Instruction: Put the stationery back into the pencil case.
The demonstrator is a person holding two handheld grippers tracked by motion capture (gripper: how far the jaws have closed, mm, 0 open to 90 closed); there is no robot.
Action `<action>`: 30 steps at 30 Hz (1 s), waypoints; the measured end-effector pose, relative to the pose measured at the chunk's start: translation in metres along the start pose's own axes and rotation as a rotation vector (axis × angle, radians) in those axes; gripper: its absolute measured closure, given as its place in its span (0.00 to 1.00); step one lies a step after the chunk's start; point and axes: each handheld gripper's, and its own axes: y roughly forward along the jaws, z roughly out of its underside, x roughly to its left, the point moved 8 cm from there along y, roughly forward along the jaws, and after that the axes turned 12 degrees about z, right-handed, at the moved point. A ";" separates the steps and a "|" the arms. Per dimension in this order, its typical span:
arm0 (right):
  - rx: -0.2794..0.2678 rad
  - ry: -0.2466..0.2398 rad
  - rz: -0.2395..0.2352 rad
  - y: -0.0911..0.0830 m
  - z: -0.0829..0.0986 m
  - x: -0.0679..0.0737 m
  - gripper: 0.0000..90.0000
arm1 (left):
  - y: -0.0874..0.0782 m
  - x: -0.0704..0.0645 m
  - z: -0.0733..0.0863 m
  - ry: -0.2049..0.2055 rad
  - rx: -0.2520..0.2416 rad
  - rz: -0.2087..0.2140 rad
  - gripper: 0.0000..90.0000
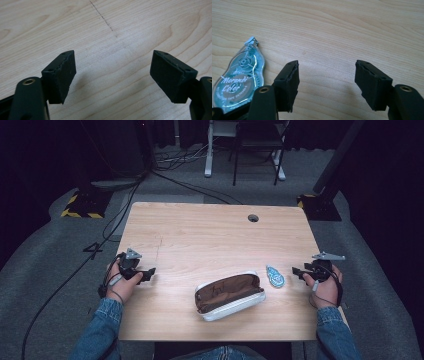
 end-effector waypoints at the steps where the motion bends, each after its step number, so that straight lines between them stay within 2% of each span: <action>1: -0.005 -0.005 0.001 -0.001 -0.001 0.000 0.41 | 0.002 0.000 0.002 -0.001 0.006 0.009 0.23; 3: 0.000 -0.001 -0.002 -0.003 -0.002 0.001 0.42 | 0.005 0.001 0.004 0.006 0.015 0.007 0.23; 4: -0.002 -0.003 -0.004 -0.004 -0.003 0.002 0.42 | 0.006 0.001 0.004 -0.004 0.000 0.010 0.22; 9: 0.009 -0.006 -0.008 -0.009 -0.006 0.005 0.43 | 0.006 0.002 0.004 0.001 -0.010 0.011 0.20; 22: 0.029 -0.024 -0.033 -0.022 -0.016 0.018 0.45 | 0.007 0.001 0.004 -0.009 -0.013 0.001 0.19; 30: 0.038 -0.053 -0.067 -0.025 -0.026 0.036 0.45 | 0.007 0.001 0.004 -0.011 -0.015 -0.001 0.19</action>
